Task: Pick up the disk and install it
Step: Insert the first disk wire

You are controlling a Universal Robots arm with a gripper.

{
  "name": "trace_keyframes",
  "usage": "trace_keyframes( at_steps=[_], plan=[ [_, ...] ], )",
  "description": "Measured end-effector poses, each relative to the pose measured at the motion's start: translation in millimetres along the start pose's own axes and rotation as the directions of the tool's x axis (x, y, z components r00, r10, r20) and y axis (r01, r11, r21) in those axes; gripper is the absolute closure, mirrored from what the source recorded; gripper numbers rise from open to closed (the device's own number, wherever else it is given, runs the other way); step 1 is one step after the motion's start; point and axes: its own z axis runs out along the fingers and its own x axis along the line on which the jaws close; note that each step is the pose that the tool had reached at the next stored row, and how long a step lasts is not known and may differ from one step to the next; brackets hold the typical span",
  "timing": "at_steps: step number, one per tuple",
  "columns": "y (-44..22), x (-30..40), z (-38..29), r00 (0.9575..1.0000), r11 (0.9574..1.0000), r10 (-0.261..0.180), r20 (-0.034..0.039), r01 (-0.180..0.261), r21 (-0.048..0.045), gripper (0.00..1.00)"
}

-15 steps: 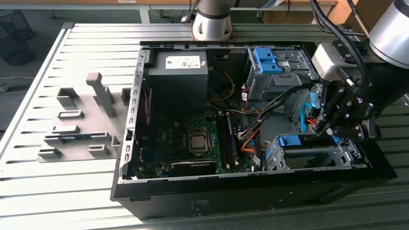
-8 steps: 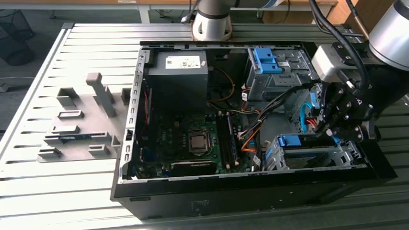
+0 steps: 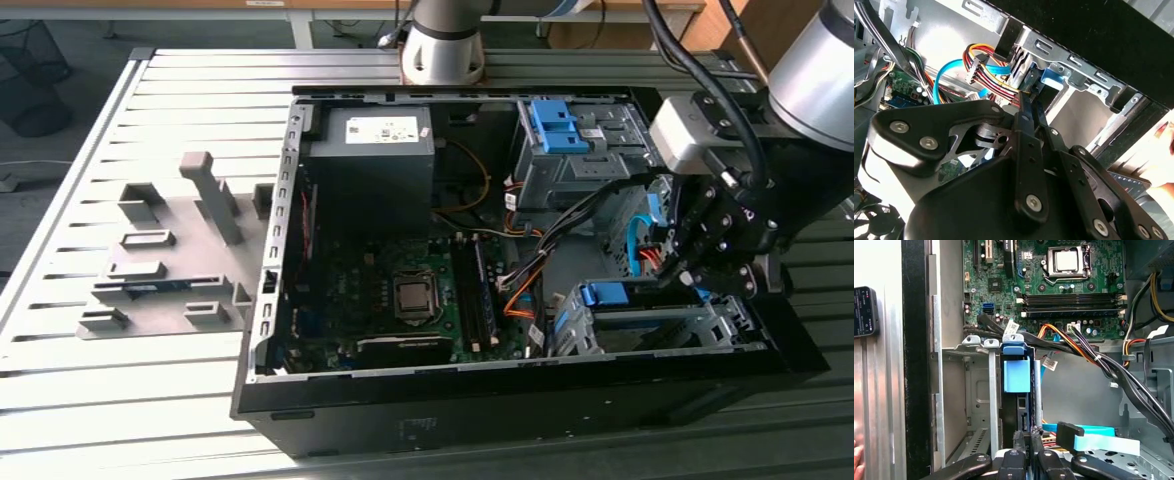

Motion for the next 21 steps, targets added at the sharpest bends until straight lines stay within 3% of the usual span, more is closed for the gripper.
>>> trace_keyframes(
  at_steps=[3,4,9,12,15,21],
  plan=[
    [0.1,0.0,-1.1,1.0,1.0,0.0,0.0003,0.0,-0.0001,0.83],
    [0.1,0.0,-2.5,1.0,1.0,0.0,0.0002,0.0,0.0,0.76],
    [0.3,0.2,-14.2,1.0,1.0,0.0,-0.0018,0.0,0.0001,0.76],
    [0.3,0.2,-14.4,1.0,1.0,0.0,-0.0015,0.0,0.0001,0.78],
    [0.3,0.2,-14.6,1.0,1.0,0.0,-0.0019,0.0,0.0001,0.89],
    [0.3,0.2,-14.8,1.0,1.0,0.0,-0.0018,0.0,0.0001,0.89]
  ],
)
